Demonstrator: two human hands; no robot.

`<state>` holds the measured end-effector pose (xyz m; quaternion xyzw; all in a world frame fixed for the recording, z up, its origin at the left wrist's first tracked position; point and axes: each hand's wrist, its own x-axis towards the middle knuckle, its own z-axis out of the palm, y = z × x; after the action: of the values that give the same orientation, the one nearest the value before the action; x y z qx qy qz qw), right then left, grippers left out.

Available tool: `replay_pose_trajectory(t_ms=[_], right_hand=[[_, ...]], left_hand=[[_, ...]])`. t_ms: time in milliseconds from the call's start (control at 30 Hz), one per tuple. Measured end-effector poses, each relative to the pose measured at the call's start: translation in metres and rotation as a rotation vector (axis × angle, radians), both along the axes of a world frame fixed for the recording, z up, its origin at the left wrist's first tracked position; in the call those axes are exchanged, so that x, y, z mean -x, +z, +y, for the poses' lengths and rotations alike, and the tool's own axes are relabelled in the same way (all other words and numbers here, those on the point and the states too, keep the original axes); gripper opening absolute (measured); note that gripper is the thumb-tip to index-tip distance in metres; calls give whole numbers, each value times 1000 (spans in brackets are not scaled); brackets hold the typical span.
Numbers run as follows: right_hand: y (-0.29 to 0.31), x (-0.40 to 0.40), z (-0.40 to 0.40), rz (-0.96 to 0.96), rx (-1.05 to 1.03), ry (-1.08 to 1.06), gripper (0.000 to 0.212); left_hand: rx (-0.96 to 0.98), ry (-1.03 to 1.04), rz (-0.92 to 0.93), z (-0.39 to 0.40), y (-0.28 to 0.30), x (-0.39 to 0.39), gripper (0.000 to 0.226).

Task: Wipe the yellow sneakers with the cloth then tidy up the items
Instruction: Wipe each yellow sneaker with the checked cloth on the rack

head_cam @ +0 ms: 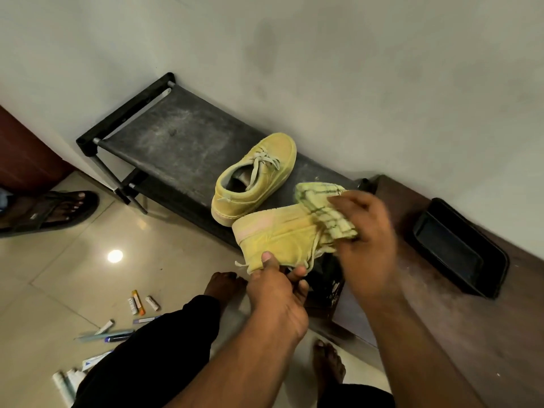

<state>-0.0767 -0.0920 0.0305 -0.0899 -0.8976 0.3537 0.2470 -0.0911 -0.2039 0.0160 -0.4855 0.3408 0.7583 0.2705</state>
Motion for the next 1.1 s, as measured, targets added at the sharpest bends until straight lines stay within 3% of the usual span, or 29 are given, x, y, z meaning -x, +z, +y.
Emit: replay_pose_trajectory(t_ms=[67,133,200,300,367,500,533,633,700,867,1033,1100], right_hand=[[-15,2,-8,-151,-264,101,60],[-25,0,-4,-242,-442,-6,63],[-21,0,-7,-280,-434,-98,57],[-22,0,-26,-229,-499,142,37],[-24,-1,-28,-253,-562,191,41],[-16,-3,2,-420,-439,-269,56],[-14,-2,1,-416,-430,-291,56],[-20,-1,-23,-347,-595,64,51],[-20,3,-32,-372,-644,158,54],[-4,9,-6,-526,-491,-361,63],[-15,9,-40,-419,-595,168,62],[-13,13,-22,-448,-450,54,61]], left_hand=[[22,11,2,1,-3,-2,25],[36,11,12,2,-2,-1,21],[44,2,11,2,-2,0,20],[18,-15,20,0,-5,-1,22],[30,-34,13,-2,-5,-1,20],[101,-73,-12,-3,2,4,22],[113,-81,-13,-3,1,4,23],[105,-74,-37,-4,2,2,18],[97,-63,-46,-4,3,2,18],[189,-78,-57,-4,-3,3,17],[175,-61,-47,-2,-8,0,14],[175,-56,-38,-2,-9,0,17]])
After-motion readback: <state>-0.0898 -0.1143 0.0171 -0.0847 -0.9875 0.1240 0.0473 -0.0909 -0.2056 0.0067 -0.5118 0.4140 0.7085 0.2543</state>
